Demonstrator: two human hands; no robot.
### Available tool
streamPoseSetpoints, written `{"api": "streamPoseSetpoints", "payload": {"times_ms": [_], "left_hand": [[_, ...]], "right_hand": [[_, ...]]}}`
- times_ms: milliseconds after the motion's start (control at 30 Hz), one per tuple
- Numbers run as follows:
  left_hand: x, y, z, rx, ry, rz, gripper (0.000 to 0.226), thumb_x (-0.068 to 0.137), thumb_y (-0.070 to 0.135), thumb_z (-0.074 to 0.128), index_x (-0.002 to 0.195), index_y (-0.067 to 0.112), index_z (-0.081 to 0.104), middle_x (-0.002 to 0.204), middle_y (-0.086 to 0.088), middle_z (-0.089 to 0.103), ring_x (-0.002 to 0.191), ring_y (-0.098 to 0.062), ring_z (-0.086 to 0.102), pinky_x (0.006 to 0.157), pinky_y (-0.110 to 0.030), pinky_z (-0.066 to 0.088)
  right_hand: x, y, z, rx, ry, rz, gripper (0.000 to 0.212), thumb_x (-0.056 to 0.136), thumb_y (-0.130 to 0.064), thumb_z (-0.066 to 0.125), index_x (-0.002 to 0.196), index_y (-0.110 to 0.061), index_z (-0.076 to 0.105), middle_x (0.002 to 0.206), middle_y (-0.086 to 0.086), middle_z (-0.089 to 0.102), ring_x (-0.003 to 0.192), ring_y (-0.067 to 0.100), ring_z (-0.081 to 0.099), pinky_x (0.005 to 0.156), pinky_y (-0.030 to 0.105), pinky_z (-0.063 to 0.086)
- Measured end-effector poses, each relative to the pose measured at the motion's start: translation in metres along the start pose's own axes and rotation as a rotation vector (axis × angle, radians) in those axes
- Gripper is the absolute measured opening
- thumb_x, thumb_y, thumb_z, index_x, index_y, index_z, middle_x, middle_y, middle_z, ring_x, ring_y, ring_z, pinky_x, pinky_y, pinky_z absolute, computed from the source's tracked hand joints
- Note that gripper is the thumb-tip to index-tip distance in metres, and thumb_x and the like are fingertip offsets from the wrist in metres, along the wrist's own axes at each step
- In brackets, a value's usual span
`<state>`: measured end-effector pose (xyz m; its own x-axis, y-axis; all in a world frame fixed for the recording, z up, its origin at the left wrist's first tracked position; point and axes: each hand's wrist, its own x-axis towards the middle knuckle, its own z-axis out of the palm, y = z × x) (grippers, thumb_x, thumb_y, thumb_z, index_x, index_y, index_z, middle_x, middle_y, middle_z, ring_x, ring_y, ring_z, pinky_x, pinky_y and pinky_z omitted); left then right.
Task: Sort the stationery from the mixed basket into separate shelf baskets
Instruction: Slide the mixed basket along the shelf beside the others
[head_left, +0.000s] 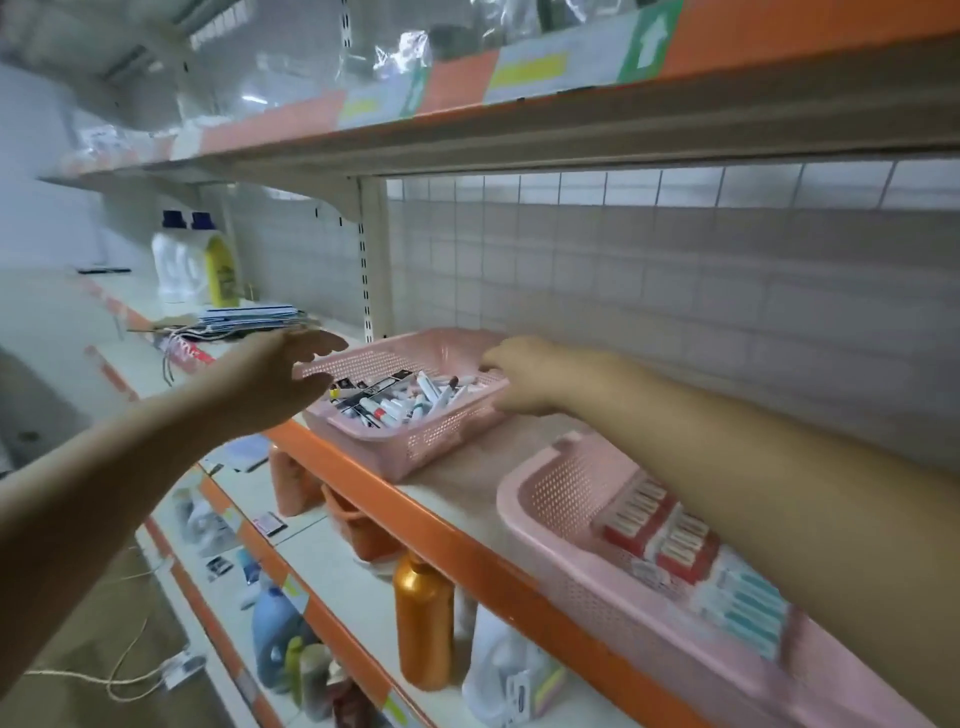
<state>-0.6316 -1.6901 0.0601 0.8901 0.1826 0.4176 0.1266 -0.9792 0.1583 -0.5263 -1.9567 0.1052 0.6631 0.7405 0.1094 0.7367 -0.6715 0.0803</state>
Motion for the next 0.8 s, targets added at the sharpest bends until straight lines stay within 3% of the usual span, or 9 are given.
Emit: {"api": "streamPoseSetpoints", "payload": {"times_ms": [133, 233, 367, 467, 533, 600, 667, 800], "left_hand": [[0.025, 0.001, -0.001, -0.087, -0.033, 0.007, 0.04, 0.088, 0.016, 0.058, 0.128, 0.018, 0.055, 0.119, -0.006, 0.061, 0.11, -0.025, 0.056, 0.091, -0.03, 0.042], [0.064, -0.025, 0.011, -0.107, -0.054, 0.073, 0.041, 0.088, 0.01, 0.058, 0.129, 0.016, 0.054, 0.123, -0.009, 0.061, 0.11, -0.026, 0.057, 0.091, -0.034, 0.045], [0.112, -0.048, 0.021, -0.218, -0.117, 0.181, 0.04, 0.091, 0.012, 0.055, 0.13, 0.016, 0.052, 0.126, -0.003, 0.059, 0.109, -0.019, 0.057, 0.091, -0.026, 0.042], [0.139, -0.049, 0.036, -0.46, -0.171, 0.226, 0.036, 0.092, 0.011, 0.053, 0.128, 0.016, 0.054, 0.118, 0.0, 0.061, 0.099, -0.011, 0.056, 0.085, -0.022, 0.039], [0.155, -0.044, 0.054, -0.589, -0.252, 0.25, 0.035, 0.092, 0.009, 0.052, 0.127, 0.016, 0.055, 0.116, 0.001, 0.06, 0.099, -0.011, 0.057, 0.086, -0.022, 0.04], [0.171, -0.038, 0.072, -0.634, -0.329, 0.268, 0.034, 0.091, 0.009, 0.053, 0.125, 0.014, 0.056, 0.118, -0.002, 0.061, 0.1, -0.015, 0.058, 0.087, -0.024, 0.043], [0.187, -0.032, 0.086, -0.647, -0.375, 0.267, 0.033, 0.09, 0.011, 0.055, 0.123, 0.014, 0.058, 0.118, -0.006, 0.062, 0.101, -0.018, 0.059, 0.092, -0.029, 0.045], [0.205, -0.034, 0.108, -0.664, -0.407, 0.193, 0.032, 0.091, 0.012, 0.052, 0.122, 0.013, 0.058, 0.117, -0.005, 0.062, 0.095, -0.014, 0.056, 0.087, -0.024, 0.042]], "right_hand": [[0.045, -0.01, 0.004, 0.1, -0.018, 0.13, 0.048, 0.088, -0.023, 0.058, 0.134, -0.017, 0.045, 0.139, 0.005, 0.046, 0.123, 0.025, 0.046, 0.101, 0.035, 0.04], [0.076, -0.007, 0.007, 0.135, -0.025, 0.253, 0.05, 0.09, -0.024, 0.059, 0.137, -0.014, 0.044, 0.141, 0.007, 0.045, 0.126, 0.024, 0.045, 0.101, 0.029, 0.037], [0.111, -0.01, 0.017, 0.128, -0.109, 0.419, 0.044, 0.089, -0.022, 0.06, 0.13, -0.01, 0.051, 0.132, 0.011, 0.053, 0.118, 0.026, 0.05, 0.098, 0.03, 0.041], [0.133, -0.012, 0.033, 0.233, 0.017, 0.535, 0.028, 0.087, -0.015, 0.059, 0.113, -0.007, 0.063, 0.116, 0.013, 0.063, 0.101, 0.025, 0.059, 0.087, 0.031, 0.048], [0.142, -0.02, 0.052, 0.299, 0.081, 0.585, 0.019, 0.086, -0.013, 0.057, 0.098, -0.006, 0.069, 0.103, 0.012, 0.068, 0.086, 0.021, 0.059, 0.072, 0.025, 0.045], [0.148, -0.029, 0.069, 0.31, 0.016, 0.626, 0.018, 0.087, -0.016, 0.055, 0.083, -0.004, 0.068, 0.086, 0.012, 0.064, 0.073, 0.021, 0.054, 0.062, 0.026, 0.038], [0.153, -0.039, 0.079, 0.326, -0.099, 0.649, 0.026, 0.087, -0.022, 0.056, 0.065, -0.008, 0.057, 0.073, 0.008, 0.051, 0.062, 0.02, 0.044, 0.055, 0.028, 0.032], [0.167, -0.045, 0.088, 0.387, -0.242, 0.689, 0.042, 0.085, -0.048, 0.059, 0.065, -0.013, 0.047, 0.066, 0.002, 0.043, 0.057, 0.014, 0.039, 0.052, 0.028, 0.028]]}}
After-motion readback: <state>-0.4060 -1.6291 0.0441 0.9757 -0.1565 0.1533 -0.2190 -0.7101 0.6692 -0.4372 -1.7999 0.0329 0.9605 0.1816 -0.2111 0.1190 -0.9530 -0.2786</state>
